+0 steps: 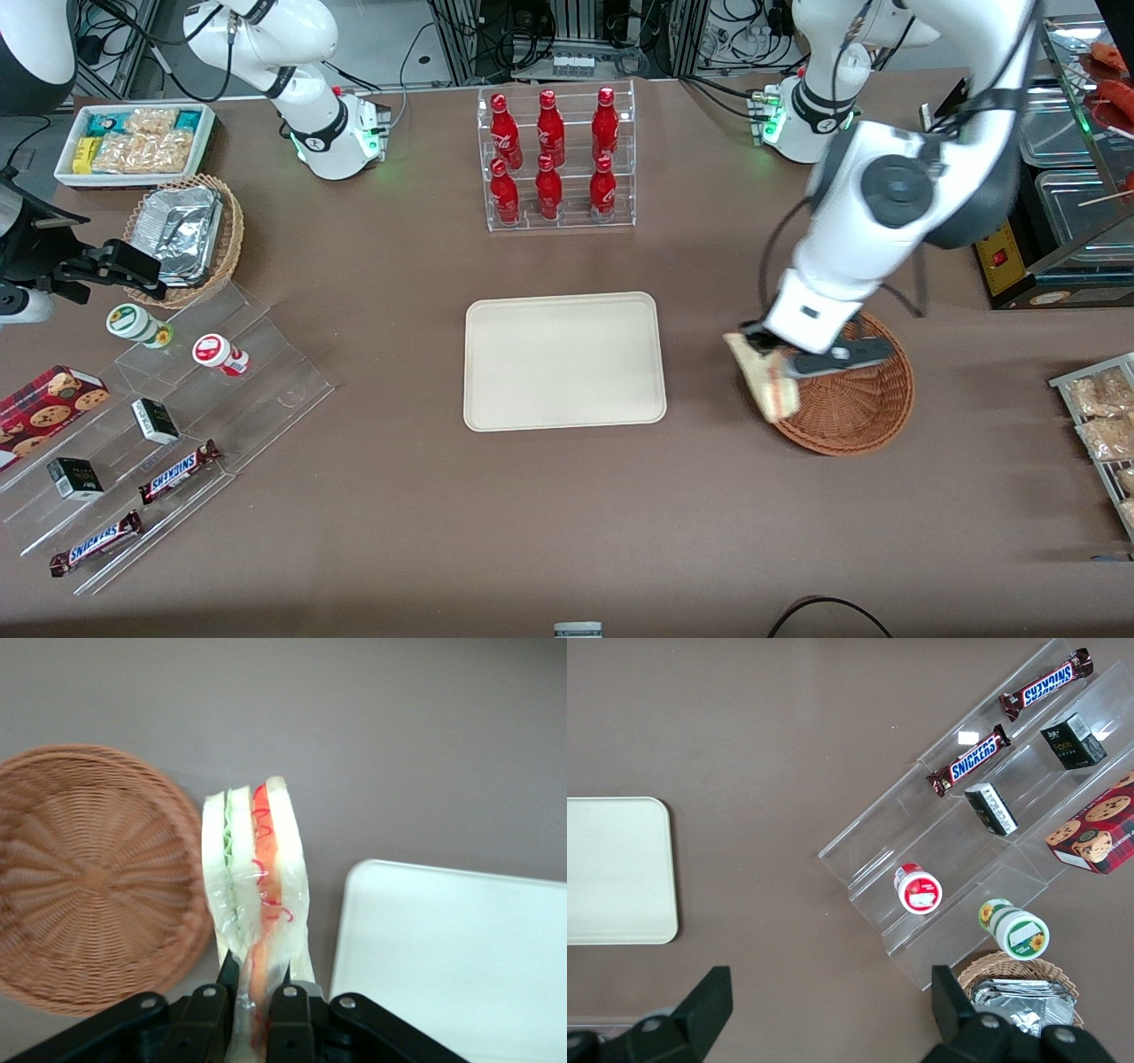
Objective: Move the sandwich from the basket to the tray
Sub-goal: 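Lift the sandwich and carry it over the cream tray, then lower the sandwich onto the tray and open the left gripper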
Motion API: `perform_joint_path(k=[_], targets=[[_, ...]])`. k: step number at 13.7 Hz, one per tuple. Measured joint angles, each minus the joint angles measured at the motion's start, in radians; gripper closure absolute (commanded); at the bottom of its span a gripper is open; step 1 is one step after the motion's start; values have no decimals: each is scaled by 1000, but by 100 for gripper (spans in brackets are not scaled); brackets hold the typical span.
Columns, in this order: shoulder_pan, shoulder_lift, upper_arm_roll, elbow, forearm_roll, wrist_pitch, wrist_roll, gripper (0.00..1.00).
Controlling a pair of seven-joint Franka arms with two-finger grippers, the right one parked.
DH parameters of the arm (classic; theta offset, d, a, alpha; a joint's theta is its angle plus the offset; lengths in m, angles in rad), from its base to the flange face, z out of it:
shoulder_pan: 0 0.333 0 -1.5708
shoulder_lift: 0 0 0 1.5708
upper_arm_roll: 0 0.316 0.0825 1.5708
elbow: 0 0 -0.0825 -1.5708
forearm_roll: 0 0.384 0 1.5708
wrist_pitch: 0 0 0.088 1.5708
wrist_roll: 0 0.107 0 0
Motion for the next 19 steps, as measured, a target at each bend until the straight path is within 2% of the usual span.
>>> perform_joint_path(k=[5,10,14,18,19], targets=[[-196,222,-2,174,2,2,-82,100],[-318,439,0,344,33,15,-169,100],[-375,527,1,385,37,79,-174,100],[-403,564,1,387,64,85,-175,100],[-403,567,1,387,69,86,-175,87]])
